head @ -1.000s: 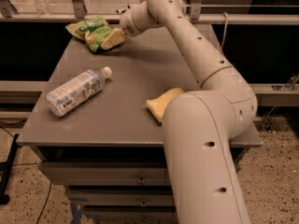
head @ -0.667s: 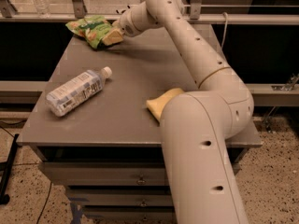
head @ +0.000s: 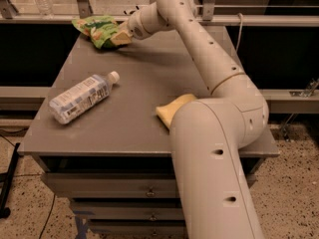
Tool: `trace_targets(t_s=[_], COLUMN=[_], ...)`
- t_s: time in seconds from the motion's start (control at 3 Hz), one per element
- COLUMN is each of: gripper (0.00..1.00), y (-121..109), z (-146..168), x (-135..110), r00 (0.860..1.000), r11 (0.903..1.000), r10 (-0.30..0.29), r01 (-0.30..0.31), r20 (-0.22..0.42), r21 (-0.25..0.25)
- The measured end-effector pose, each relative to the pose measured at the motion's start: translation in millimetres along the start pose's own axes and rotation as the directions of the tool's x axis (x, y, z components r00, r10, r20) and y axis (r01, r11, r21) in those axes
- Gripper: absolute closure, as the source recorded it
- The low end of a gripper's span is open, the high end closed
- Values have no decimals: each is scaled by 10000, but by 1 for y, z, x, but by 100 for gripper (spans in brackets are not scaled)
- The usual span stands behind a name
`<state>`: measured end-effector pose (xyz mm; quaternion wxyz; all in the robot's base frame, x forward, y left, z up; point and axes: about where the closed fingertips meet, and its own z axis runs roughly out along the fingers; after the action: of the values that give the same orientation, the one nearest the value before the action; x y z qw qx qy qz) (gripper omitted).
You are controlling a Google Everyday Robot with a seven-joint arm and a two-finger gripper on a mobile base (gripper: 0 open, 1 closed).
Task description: Pick green rice chip bag
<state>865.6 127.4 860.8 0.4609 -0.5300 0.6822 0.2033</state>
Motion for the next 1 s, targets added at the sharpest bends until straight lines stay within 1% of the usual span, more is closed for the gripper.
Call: trace_targets(t_s=[0.33, 0.67, 1.0], gripper=[100, 100, 100], y=[-5, -14, -21], z=[-7, -26, -47], x=[-4, -22, -42], r00=[9999, 9979, 9928], r11=[9998, 9970, 9895], r10=[-87, -546, -1067], r01=[85, 525, 1005], r20=[94, 343, 550], r21=[153, 572, 1043])
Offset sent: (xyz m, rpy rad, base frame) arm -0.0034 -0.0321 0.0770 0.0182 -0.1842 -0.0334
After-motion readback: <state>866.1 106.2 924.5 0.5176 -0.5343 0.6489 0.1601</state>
